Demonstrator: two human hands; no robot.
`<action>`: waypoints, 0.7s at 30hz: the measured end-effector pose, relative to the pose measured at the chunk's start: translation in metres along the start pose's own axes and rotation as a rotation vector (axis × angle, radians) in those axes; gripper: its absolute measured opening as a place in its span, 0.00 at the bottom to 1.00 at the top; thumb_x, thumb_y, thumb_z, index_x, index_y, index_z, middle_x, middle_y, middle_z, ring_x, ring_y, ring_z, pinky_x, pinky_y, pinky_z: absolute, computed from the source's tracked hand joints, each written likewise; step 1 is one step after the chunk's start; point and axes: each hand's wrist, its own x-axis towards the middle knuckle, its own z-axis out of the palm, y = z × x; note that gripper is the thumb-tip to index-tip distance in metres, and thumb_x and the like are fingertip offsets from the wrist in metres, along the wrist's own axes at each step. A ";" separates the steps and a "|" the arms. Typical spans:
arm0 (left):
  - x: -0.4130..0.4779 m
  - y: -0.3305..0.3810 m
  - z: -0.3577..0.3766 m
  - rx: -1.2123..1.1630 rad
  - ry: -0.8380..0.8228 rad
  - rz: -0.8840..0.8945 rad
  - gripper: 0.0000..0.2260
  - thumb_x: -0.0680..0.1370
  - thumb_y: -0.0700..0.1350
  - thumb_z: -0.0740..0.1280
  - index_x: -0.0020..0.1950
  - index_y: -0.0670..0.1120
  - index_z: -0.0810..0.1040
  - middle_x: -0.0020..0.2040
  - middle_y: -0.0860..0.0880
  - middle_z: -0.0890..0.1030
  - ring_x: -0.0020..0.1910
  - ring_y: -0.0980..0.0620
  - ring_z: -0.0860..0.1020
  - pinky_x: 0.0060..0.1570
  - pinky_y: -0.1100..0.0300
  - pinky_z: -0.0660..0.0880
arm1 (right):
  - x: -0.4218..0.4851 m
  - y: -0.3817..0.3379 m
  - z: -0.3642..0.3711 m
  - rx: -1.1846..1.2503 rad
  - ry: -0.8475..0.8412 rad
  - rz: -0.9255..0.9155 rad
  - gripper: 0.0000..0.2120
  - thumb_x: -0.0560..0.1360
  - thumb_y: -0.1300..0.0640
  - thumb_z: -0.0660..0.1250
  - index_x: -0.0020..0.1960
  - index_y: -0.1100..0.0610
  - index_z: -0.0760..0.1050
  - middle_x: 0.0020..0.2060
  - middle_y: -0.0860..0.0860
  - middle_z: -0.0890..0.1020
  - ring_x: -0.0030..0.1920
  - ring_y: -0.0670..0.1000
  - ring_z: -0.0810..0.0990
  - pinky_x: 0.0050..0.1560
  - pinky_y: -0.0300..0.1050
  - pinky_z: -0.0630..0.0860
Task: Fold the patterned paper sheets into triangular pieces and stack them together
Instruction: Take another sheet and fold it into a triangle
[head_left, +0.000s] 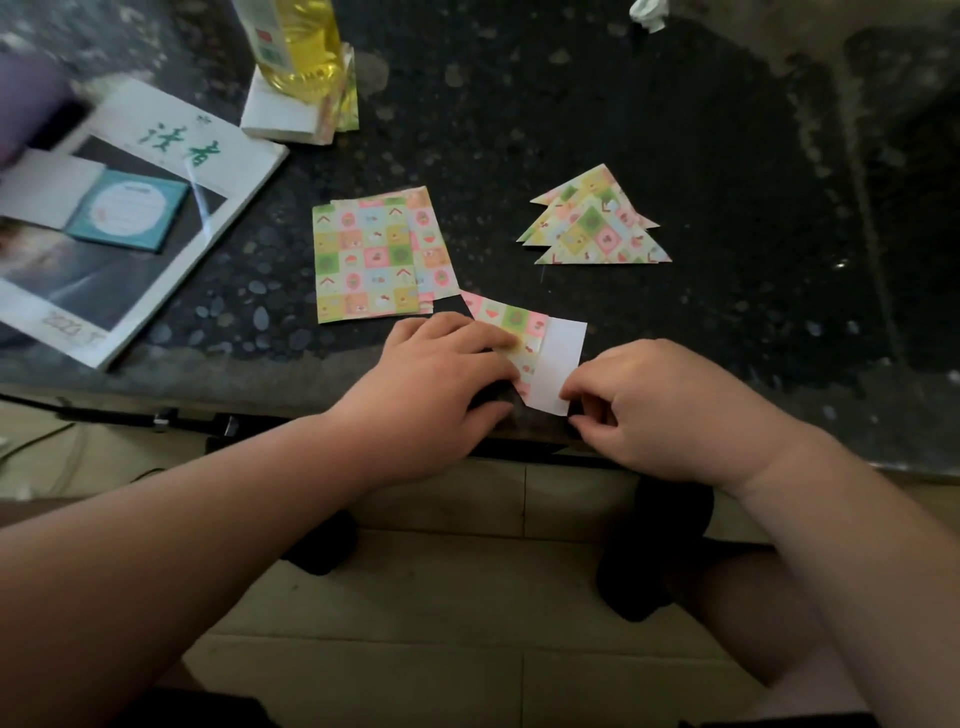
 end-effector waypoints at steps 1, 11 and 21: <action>0.001 0.002 -0.001 -0.003 0.001 -0.016 0.14 0.81 0.57 0.64 0.65 0.59 0.79 0.73 0.60 0.71 0.73 0.53 0.63 0.72 0.49 0.54 | 0.001 -0.003 -0.001 -0.022 -0.015 0.004 0.13 0.80 0.49 0.65 0.62 0.48 0.81 0.50 0.46 0.83 0.51 0.49 0.81 0.53 0.47 0.78; 0.005 0.008 -0.005 -0.016 0.003 -0.016 0.11 0.81 0.53 0.67 0.61 0.57 0.83 0.72 0.56 0.73 0.72 0.50 0.65 0.71 0.51 0.55 | 0.004 -0.013 0.001 -0.069 0.004 0.046 0.11 0.79 0.50 0.62 0.56 0.49 0.81 0.49 0.48 0.83 0.50 0.53 0.81 0.50 0.52 0.80; 0.005 0.009 -0.003 -0.027 0.008 -0.023 0.10 0.80 0.53 0.68 0.60 0.55 0.83 0.71 0.54 0.73 0.72 0.50 0.67 0.71 0.51 0.56 | 0.011 -0.010 -0.005 -0.017 -0.113 0.035 0.03 0.79 0.49 0.66 0.46 0.43 0.73 0.45 0.44 0.77 0.50 0.50 0.79 0.51 0.49 0.80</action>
